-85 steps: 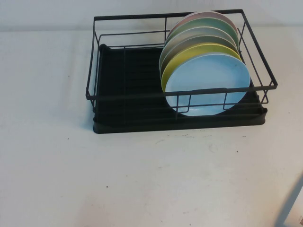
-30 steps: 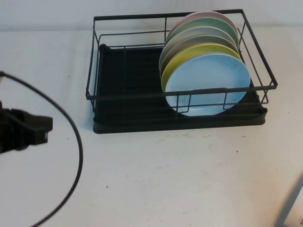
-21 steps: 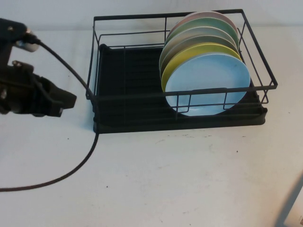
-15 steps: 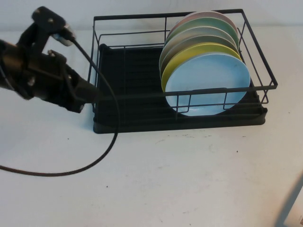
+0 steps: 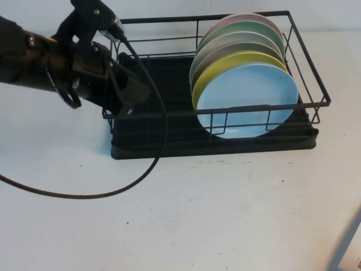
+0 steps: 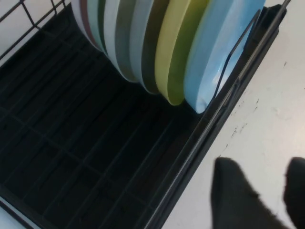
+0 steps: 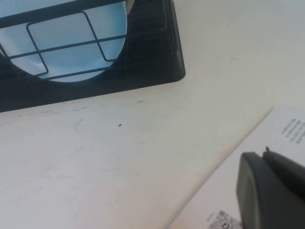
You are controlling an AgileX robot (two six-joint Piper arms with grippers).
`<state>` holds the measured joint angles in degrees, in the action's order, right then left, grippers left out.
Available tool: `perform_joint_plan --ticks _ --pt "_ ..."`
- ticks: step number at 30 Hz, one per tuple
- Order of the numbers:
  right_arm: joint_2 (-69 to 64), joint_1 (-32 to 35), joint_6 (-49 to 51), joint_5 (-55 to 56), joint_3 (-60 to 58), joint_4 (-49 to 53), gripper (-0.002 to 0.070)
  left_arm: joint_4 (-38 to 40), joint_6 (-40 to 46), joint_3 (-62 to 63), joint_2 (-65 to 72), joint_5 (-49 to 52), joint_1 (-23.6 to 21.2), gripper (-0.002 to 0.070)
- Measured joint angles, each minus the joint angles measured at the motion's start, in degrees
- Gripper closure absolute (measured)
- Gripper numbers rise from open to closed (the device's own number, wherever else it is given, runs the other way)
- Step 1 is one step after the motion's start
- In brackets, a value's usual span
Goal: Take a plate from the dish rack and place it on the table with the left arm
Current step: Grasp the plate from the shelf
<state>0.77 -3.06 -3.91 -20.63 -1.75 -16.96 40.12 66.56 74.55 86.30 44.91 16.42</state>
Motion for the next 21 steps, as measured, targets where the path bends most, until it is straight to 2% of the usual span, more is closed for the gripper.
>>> perform_joint_plan --ticks 3,5,13,21 --pt "0.00 0.00 0.00 0.00 0.00 0.00 0.0696 1.37 1.45 0.00 0.00 0.00 0.00 0.0358" --pt "0.00 0.00 0.00 0.00 0.00 0.00 0.0696 3.62 3.26 0.00 0.23 -0.36 0.00 0.0319" --pt "0.00 0.00 0.00 0.00 0.00 0.00 0.0697 19.47 16.01 0.00 3.88 -1.49 1.47 0.0293" --pt "0.00 0.00 0.00 0.00 0.00 0.00 0.0696 26.76 29.84 0.14 10.78 -7.74 8.63 0.0293"
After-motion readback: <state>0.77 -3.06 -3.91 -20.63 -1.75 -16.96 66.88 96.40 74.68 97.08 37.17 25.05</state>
